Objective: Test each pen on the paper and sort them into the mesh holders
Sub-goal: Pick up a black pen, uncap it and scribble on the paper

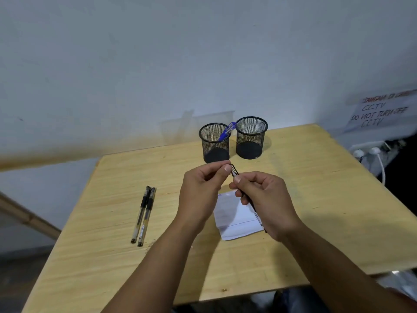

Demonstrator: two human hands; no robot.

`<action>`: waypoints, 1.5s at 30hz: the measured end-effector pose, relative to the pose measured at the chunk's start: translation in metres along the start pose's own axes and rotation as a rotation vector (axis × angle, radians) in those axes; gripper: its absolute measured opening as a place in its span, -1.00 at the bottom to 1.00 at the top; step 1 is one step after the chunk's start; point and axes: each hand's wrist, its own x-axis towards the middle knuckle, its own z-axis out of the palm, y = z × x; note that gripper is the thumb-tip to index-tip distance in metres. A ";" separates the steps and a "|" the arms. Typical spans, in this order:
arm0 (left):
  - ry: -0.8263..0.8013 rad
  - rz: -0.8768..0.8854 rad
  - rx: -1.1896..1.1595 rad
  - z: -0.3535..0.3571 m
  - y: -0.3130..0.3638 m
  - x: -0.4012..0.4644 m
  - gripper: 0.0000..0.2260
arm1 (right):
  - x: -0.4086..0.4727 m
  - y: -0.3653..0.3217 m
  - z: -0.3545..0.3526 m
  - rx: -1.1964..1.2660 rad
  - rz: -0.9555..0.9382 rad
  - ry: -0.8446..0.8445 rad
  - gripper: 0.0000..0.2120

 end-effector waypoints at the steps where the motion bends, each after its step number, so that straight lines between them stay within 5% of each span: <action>1: -0.004 -0.009 -0.008 0.001 0.000 0.000 -0.89 | -0.001 0.001 -0.001 0.002 0.009 0.004 -0.92; 13: -0.003 -0.043 -0.071 0.006 -0.004 0.005 -0.90 | -0.007 0.007 0.000 0.060 0.019 -0.023 -0.87; 17: 0.118 -0.067 -0.158 -0.006 -0.002 0.016 -0.91 | -0.010 0.016 -0.005 0.042 0.083 -0.039 -0.84; 21: 0.216 -0.058 0.087 -0.029 -0.015 0.033 -0.92 | -0.014 0.027 -0.011 0.115 0.157 -0.033 -0.74; 31: 0.141 -0.153 0.719 -0.059 -0.066 0.054 -0.89 | -0.023 0.030 -0.015 0.021 0.109 0.039 -0.82; 36: 0.181 0.173 1.001 -0.054 -0.063 0.039 -0.79 | -0.018 0.033 -0.017 0.005 0.060 0.054 -0.78; 39: 0.091 0.325 0.934 -0.037 -0.067 0.008 -0.72 | -0.013 0.034 -0.018 -0.005 0.041 0.072 -0.76; 45: -0.180 0.238 1.040 -0.026 -0.081 -0.023 -0.38 | -0.004 0.029 -0.015 0.038 0.027 -0.016 -0.62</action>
